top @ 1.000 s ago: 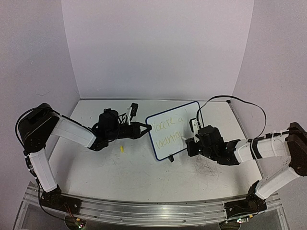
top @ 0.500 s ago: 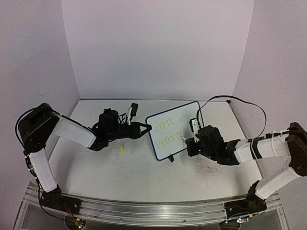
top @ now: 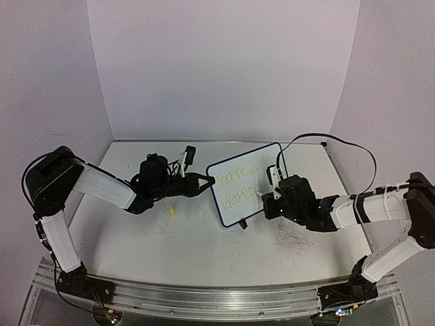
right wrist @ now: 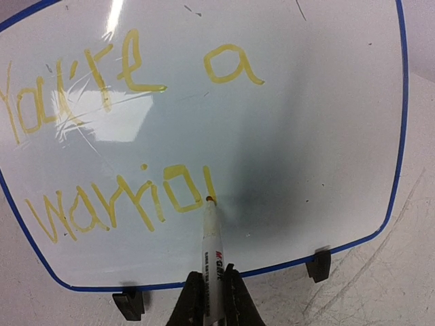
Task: Write a sentence on the whiteboard
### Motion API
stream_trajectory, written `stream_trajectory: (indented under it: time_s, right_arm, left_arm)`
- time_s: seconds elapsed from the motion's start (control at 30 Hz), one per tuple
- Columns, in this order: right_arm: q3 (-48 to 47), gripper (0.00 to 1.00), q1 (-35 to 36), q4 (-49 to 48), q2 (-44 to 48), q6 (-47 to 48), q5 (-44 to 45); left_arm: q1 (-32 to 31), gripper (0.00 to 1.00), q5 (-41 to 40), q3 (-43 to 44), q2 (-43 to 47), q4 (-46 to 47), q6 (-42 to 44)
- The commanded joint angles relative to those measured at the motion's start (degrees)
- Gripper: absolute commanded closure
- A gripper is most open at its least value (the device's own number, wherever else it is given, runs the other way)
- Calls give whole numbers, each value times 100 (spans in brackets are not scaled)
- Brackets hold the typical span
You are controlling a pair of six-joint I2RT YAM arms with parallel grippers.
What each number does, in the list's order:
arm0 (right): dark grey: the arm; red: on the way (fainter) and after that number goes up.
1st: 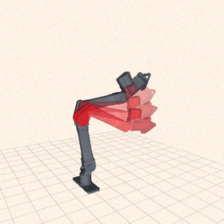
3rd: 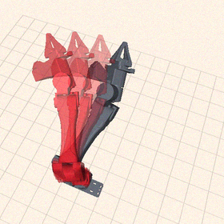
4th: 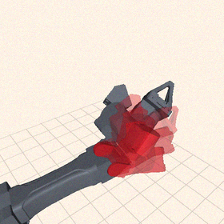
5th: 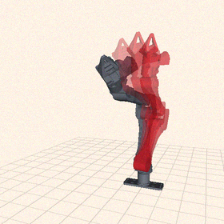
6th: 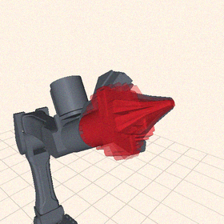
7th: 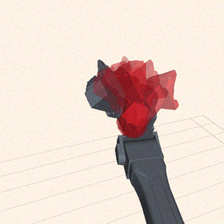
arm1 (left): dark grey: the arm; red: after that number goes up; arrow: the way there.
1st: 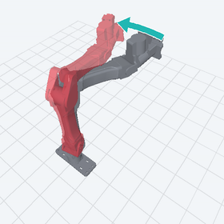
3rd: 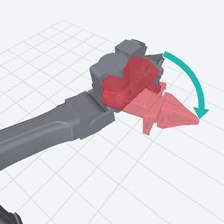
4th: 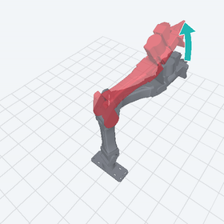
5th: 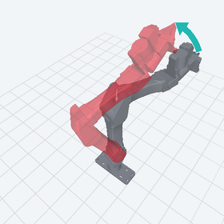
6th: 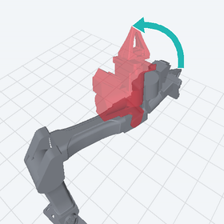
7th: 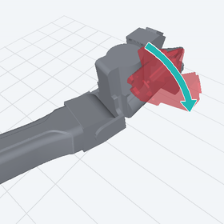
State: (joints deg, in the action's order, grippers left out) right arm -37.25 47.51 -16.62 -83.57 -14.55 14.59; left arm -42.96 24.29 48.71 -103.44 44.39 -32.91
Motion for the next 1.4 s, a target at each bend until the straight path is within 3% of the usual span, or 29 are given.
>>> stream_trajectory:
  time_s: [0.0,0.77,0.97,1.37]
  right_arm:
    - [-302,100,-22,-166,-107,83,196]
    - [-398,100,-64,-157,61,-98,706]
    - [-82,100,-91,61,749,123,410]
    - [277,100,-478,1,720,118,-177]
  left_arm:
    - [11,100,137,74,179,-153,-8]
    - [7,100,92,4,247,-161,16]
    - [10,100,89,2,237,-163,46]
    - [7,100,113,5,228,-222,42]
